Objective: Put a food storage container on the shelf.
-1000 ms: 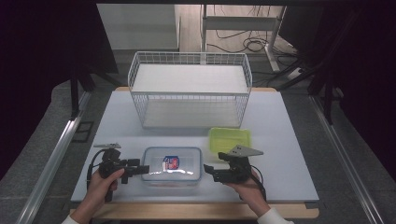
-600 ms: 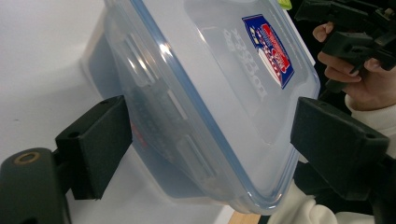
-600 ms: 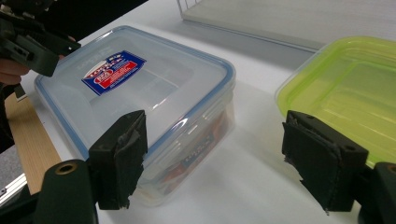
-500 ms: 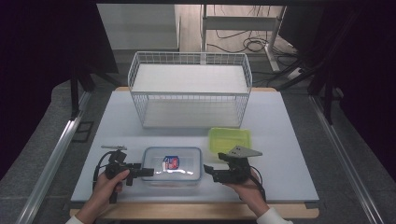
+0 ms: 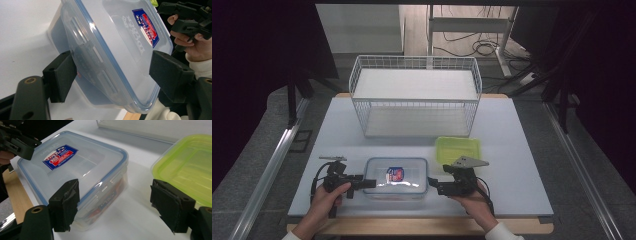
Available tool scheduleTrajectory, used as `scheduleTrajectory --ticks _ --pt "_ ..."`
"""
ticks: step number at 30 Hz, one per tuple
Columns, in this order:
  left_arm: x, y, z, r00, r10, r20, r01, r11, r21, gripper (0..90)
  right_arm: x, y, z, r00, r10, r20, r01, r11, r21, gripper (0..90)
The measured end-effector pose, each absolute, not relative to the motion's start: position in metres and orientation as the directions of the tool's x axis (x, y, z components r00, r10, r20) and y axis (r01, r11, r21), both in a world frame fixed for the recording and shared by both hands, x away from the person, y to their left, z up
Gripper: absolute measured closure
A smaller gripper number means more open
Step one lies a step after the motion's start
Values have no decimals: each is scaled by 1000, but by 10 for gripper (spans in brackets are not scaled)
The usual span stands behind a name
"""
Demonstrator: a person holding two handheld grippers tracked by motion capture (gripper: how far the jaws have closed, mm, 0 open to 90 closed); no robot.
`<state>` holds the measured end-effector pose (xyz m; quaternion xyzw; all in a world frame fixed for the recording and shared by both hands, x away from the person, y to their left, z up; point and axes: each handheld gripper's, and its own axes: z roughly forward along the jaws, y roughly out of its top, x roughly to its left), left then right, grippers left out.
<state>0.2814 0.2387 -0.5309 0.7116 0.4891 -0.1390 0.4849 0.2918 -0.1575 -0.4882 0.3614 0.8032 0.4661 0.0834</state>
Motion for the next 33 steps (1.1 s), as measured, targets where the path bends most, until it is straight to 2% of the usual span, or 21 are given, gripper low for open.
scheduleTrajectory --ticks 7,11,17,26,30,33 --pt "281 239 -531 486 561 -670 829 -52 557 226 298 -153 -492 -704 649 290 569 270 777 238" --pt "281 239 -531 487 561 -670 828 -53 558 225 304 -147 -496 -672 623 400 646 230 728 232" --pt "281 239 -531 488 561 -668 827 -55 559 225 312 -140 -507 -625 599 500 724 207 658 226" --pt "281 239 -531 490 561 -667 827 -56 560 224 317 -134 -516 -572 545 613 793 175 584 227" --pt "281 239 -531 491 562 -666 826 -56 561 224 318 -132 -518 -566 535 627 801 177 572 238" --pt "281 238 -531 493 563 -663 824 -58 563 223 317 -134 -514 -576 539 615 791 180 584 289"
